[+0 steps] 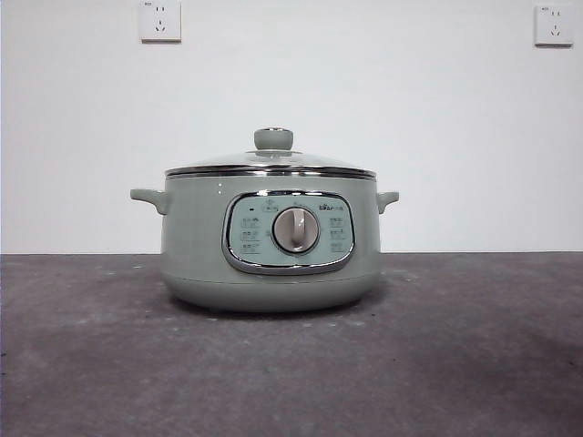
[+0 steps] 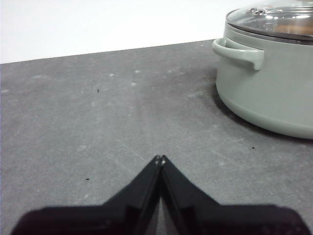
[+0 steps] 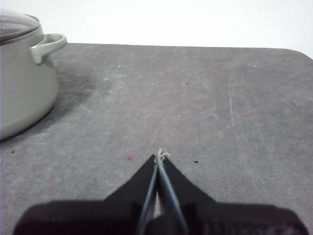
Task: Pick up the corn,open the lid,put the corn in the pot,close the lid
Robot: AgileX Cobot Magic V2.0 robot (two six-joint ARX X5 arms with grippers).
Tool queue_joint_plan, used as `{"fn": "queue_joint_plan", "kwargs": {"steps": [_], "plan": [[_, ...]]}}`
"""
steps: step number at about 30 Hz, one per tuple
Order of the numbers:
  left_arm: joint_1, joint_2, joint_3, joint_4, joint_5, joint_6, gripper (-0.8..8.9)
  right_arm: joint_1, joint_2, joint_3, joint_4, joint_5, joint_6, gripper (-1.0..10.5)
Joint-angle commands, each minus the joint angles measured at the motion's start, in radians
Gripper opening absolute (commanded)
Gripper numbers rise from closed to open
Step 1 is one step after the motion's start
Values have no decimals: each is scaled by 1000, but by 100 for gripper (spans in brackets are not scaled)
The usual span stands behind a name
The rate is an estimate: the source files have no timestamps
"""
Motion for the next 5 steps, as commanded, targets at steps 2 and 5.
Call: {"fn": "queue_joint_plan", "kwargs": {"steps": [2,5], "plan": [[4,2,-10,6,-3,-6,-3,0,-2,-9,6,5,0,1],[4,2,-10,7,-3,-6,-3,0,-1,-9,6,5,0,1]]}}
